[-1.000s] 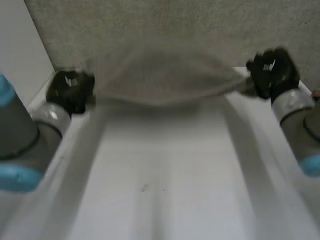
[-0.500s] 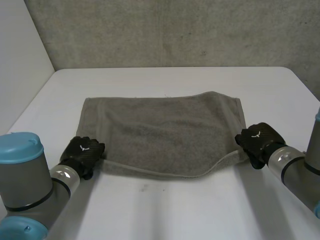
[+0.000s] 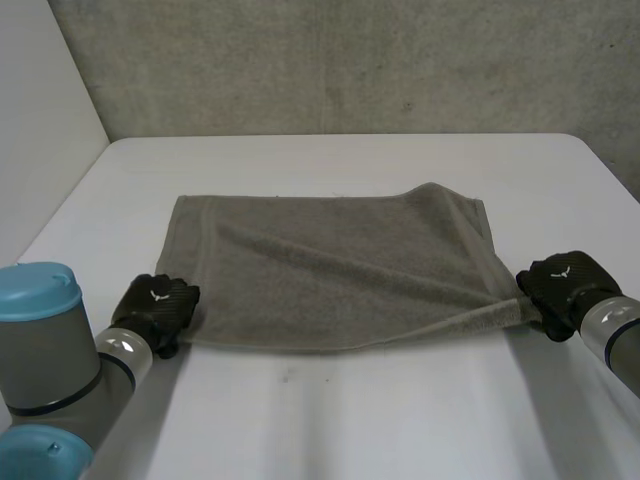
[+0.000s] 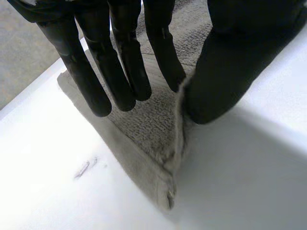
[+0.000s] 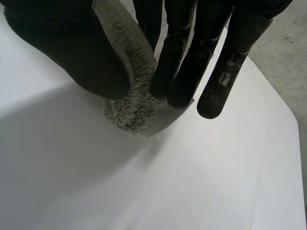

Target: Fold the laundry

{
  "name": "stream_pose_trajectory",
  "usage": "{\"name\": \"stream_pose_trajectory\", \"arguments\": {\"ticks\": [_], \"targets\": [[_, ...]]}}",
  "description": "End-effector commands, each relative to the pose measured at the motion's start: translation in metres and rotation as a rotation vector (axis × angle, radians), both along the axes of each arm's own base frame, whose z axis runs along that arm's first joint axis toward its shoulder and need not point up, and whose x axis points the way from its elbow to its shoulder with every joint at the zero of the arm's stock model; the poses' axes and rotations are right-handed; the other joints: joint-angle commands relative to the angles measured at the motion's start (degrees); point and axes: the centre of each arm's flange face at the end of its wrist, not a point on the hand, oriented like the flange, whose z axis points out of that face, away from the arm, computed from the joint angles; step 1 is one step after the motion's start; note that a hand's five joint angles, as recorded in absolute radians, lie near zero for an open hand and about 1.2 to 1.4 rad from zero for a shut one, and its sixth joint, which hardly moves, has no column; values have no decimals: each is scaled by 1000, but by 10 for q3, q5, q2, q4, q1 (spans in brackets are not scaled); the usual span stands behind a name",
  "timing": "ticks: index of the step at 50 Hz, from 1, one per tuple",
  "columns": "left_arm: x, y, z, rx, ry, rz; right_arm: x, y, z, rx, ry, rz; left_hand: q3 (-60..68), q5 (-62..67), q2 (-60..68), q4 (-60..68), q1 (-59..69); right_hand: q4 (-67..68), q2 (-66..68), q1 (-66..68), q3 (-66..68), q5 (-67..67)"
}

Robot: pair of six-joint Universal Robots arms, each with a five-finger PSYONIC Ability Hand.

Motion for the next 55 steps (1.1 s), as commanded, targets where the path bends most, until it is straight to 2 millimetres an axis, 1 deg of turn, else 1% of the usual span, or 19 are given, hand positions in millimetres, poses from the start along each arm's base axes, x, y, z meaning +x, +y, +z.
{"name": "stream_pose_trajectory", "arguments": {"ticks": [1,5,9,10,11,15,18,23,27,31,32,33,34,35,37,40,48,54,55], "targets": [[4,7,9,-8,-3,4,1,4,0,8,7,12,302,305,302,302,295,117,125,252,118,136],[7,19,22,-17,-15,-4,0,11,8,7,85,50,302,305,302,302,295,117,125,252,118,136],[17,54,46,73,-97,-34,-3,28,14,60,188,112,302,305,302,302,295,117,125,252,118,136],[17,54,46,74,-97,-34,-7,36,17,104,244,139,302,305,302,302,295,117,125,252,118,136],[22,68,54,124,-142,-51,-14,44,19,159,297,160,302,305,302,302,295,117,125,252,118,136],[34,100,72,253,-236,-93,-30,52,29,227,372,172,302,305,302,302,295,117,125,252,118,136],[35,100,79,228,-236,-91,-36,48,43,181,394,161,302,305,302,302,295,117,125,252,118,136],[30,75,91,85,-203,-70,-33,34,51,74,349,149,302,305,302,302,295,117,125,252,118,136],[25,51,82,52,-198,-64,-32,16,46,25,277,108,302,305,302,302,295,117,125,252,118,136],[11,13,70,5,-187,-71,-27,-6,33,-4,239,86,302,305,302,302,295,117,125,252,118,136],[6,-1,64,-10,-182,-70,-17,-14,31,-34,221,96,302,305,302,302,295,117,125,252,118,136],[6,-1,64,-10,-182,-70,-7,-21,30,-70,208,105,302,305,302,302,295,117,125,252,118,136],[2,-17,57,-23,-179,-65,-6,-21,30,-70,208,105,302,305,302,302,295,117,125,252,118,136],[2,-17,57,-23,-179,-64,1,-29,31,-106,198,96,302,305,302,302,295,117,125,252,118,136],[-8,-46,49,-75,-166,-63,5,-39,29,-140,187,74,302,305,302,302,295,117,125,252,118,136],[-16,-74,46,-135,-153,-56,10,-62,18,-197,180,36,302,305,302,302,295,117,125,252,118,136],[-29,-116,40,-241,-124,-49,41,-99,-8,-316,158,75,302,305,302,302,295,117,125,252,118,136],[-36,-129,33,-285,-117,-54,56,-122,-22,-411,143,77,302,305,302,302,295,117,125,252,118,136],[-38,-131,30,-290,-118,-54,58,-125,-22,-437,136,75,302,305,302,302,295,-12,-4,123,-11,6]]}}
